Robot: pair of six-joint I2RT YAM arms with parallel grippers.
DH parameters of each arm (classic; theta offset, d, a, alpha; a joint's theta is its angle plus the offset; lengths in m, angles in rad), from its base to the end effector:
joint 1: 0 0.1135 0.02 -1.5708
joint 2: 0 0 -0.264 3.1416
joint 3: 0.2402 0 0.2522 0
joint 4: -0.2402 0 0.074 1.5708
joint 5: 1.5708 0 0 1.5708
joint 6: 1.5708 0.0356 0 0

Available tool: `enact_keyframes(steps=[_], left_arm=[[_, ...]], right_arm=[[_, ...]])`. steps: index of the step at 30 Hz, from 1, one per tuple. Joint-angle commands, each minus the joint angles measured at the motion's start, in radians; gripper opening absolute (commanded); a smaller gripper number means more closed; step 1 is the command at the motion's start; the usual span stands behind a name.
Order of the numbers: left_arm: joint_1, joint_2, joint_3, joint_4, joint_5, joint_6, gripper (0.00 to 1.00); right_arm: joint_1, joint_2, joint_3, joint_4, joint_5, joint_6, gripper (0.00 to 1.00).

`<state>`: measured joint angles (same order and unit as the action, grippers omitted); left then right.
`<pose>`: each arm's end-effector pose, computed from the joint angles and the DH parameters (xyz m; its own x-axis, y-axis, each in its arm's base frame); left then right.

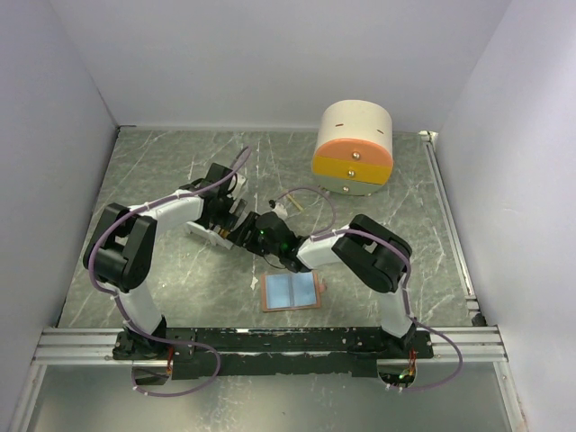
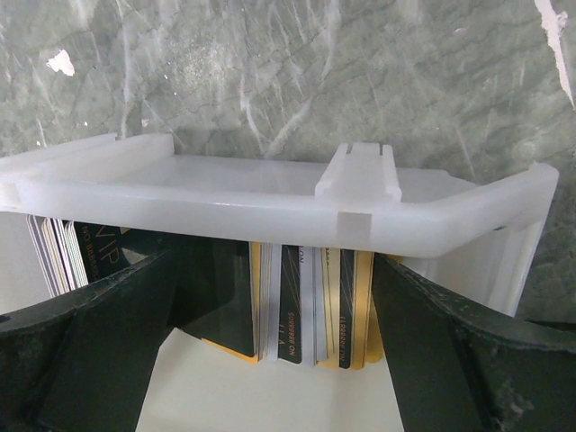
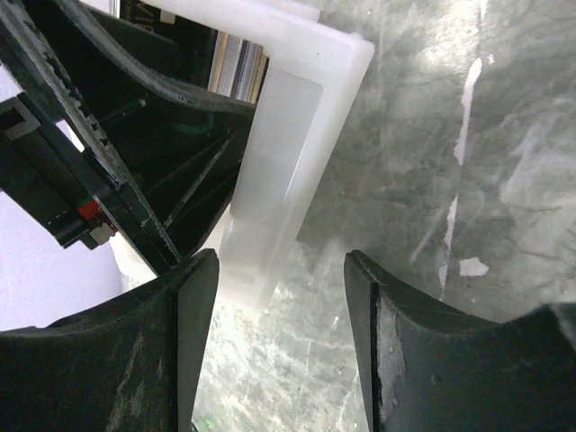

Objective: Put the credit cards into the card holder
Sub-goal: Pick up the credit card from the storage box.

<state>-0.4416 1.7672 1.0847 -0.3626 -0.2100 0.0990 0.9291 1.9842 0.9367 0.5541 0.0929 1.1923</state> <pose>0.3233 -0.1446 0.1704 -0.7462 0.4597 -0.4815 0.3991 0.8878 0.2290 0.2402 0.3159 0.1212 -0.8005 0.4744 -0.3663 -0.0132 0.5970 0.8022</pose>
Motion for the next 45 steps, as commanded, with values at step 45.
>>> enact_keyframes(steps=[45], left_arm=[[-0.091,0.009,-0.016,0.036,-0.373,0.062,0.97]], right_arm=[[0.022,0.041,-0.012,-0.14,0.126,0.017,0.37]])
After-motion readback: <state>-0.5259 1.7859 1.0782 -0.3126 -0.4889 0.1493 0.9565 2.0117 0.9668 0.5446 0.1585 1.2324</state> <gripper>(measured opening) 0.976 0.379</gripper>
